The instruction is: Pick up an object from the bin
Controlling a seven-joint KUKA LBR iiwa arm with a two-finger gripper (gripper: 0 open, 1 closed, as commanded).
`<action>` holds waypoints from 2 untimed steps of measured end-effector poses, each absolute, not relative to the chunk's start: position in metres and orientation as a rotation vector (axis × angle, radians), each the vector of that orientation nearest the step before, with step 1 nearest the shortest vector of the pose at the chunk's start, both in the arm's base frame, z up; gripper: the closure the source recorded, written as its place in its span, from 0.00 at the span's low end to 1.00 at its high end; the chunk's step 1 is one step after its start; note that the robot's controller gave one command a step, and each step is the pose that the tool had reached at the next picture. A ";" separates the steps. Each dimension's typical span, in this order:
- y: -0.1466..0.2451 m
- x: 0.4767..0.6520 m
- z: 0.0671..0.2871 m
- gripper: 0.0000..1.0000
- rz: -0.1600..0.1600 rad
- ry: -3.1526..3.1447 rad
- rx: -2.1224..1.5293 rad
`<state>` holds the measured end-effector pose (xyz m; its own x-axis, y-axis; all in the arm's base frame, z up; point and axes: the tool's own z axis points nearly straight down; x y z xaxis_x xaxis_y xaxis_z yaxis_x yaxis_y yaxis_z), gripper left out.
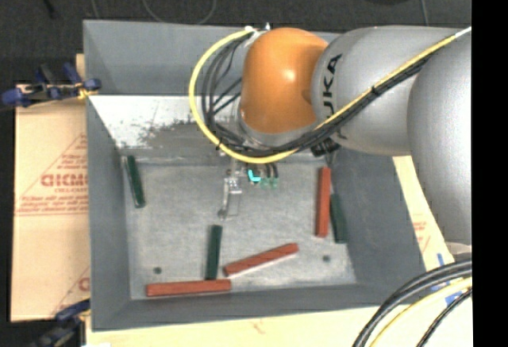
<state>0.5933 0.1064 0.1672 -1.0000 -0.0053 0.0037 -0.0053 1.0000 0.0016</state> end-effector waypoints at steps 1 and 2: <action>0.006 0.572 0.097 0.00 0.006 -3.103 0.486; 0.004 0.497 0.084 0.00 -0.004 -3.065 0.669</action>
Offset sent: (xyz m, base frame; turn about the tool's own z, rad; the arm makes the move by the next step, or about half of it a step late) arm -0.0209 -0.0961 -0.0698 -0.3105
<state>0.4967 0.0040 0.0838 -0.9089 -0.4170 0.0039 -0.4170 0.9089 0.0035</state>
